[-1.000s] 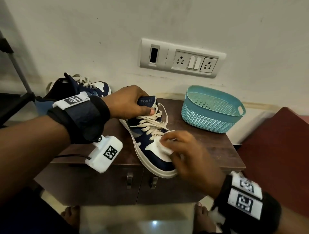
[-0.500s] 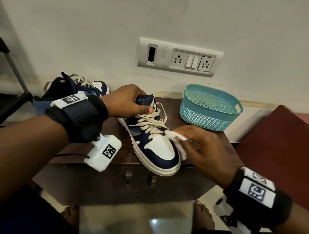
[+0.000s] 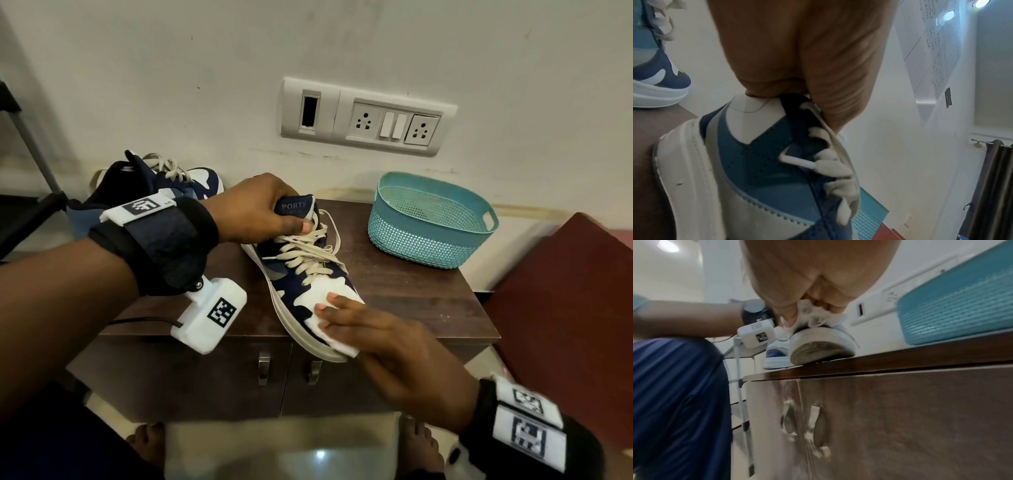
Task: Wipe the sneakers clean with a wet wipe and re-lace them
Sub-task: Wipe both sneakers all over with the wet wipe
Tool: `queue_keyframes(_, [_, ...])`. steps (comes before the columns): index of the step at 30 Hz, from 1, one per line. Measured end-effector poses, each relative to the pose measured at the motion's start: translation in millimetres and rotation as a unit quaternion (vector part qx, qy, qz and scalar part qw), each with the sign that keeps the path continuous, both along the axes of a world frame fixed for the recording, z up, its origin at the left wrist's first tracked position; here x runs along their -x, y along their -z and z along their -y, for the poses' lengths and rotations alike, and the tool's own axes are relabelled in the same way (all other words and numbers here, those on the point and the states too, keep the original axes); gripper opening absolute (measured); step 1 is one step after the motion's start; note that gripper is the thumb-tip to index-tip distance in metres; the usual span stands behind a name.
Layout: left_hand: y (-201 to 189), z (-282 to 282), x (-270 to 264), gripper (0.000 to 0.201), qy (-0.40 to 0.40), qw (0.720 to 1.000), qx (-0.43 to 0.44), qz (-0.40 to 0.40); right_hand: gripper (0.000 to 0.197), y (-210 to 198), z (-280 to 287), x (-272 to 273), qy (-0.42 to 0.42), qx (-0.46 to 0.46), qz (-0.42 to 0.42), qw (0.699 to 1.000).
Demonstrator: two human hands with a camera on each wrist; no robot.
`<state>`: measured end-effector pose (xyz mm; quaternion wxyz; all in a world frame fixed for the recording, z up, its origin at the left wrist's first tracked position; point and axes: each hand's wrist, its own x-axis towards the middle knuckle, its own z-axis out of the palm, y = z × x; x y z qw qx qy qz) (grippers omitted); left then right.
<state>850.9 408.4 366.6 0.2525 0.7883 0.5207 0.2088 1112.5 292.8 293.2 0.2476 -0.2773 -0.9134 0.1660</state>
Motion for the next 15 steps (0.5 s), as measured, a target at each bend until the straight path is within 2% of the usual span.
queue_keyframes(1, [0,0,-1,0.032,0.0,1.0,-0.001,-0.001,0.048,-2,-6,-6,0.018,0.011,0.004,1.0])
queue_keyframes(3, [0,1,0,0.031,-0.002,1.0,0.0,0.005,0.035,-6,-24,-23,0.118,0.051,-0.015,0.992])
queue_keyframes(6, [0,1,1,0.03,-0.001,1.0,-0.001,0.0,0.021,-15,-45,-46,0.326,0.067,-0.109,0.937])
queue_keyframes(8, [0,2,0,0.033,-0.004,1.0,-0.006,-0.003,0.017,-19,-44,-46,0.371,0.024,-0.154,0.916])
queue_keyframes(9, [0,2,0,0.034,-0.006,1.0,-0.009,-0.004,0.017,-21,-38,-38,0.356,0.021,-0.162,0.92])
queue_keyframes(11, [0,2,0,0.035,-0.006,1.0,-0.011,-0.003,0.022,-16,-19,-15,0.279,0.044,-0.145,0.948])
queue_keyframes(15, [0,4,2,0.032,-0.01,1.0,-0.004,0.005,0.04,7,16,9,0.085,0.022,-0.038,0.995])
